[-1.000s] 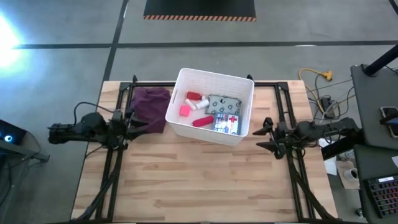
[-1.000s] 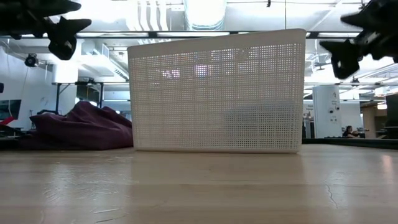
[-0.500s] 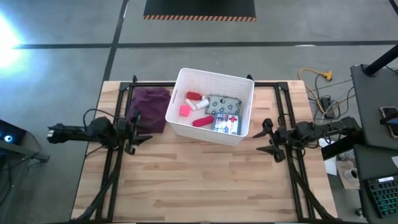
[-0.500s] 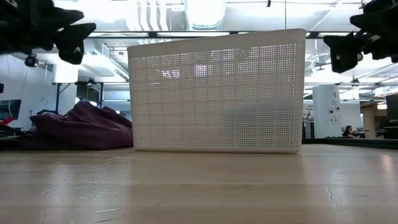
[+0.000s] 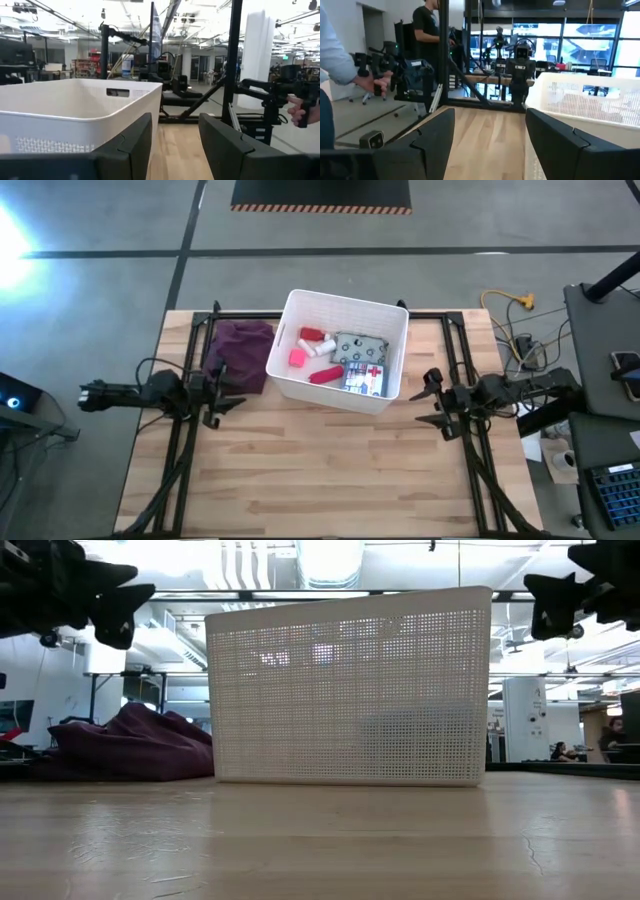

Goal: Pick & place medical supplies in basket/bin
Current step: Return to Home Position

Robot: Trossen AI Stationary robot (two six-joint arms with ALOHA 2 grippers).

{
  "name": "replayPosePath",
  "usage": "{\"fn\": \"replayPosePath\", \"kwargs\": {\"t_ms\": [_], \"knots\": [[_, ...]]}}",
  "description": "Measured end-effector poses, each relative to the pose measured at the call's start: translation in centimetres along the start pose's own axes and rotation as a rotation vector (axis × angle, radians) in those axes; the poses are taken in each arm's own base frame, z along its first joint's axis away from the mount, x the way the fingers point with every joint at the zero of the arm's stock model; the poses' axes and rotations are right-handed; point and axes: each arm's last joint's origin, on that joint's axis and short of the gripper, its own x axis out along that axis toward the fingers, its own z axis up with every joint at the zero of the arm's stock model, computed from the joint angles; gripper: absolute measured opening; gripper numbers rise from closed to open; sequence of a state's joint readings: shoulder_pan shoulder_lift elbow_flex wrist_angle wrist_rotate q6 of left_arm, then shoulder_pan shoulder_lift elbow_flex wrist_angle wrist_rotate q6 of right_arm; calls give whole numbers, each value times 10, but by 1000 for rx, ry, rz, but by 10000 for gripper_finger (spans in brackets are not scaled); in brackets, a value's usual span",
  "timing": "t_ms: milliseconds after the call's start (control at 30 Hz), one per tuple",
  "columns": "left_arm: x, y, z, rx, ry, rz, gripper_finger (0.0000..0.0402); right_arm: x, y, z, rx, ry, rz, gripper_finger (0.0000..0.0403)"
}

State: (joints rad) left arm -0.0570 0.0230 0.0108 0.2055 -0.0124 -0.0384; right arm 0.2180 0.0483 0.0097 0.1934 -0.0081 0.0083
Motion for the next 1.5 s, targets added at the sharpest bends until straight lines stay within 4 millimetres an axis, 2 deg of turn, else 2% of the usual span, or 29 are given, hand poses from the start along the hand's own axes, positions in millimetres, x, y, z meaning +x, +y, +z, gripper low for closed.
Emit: {"fn": "replayPosePath", "kwargs": {"t_ms": [367, 1500], "knots": [[2, 0, -3, -74, 36, 4, 148, 0, -2, -4, 37, 43, -48, 237], [10, 0, -17, -73, 177, 14, 148, 0, -2, -4, 36, 45, -48, 238]]}}
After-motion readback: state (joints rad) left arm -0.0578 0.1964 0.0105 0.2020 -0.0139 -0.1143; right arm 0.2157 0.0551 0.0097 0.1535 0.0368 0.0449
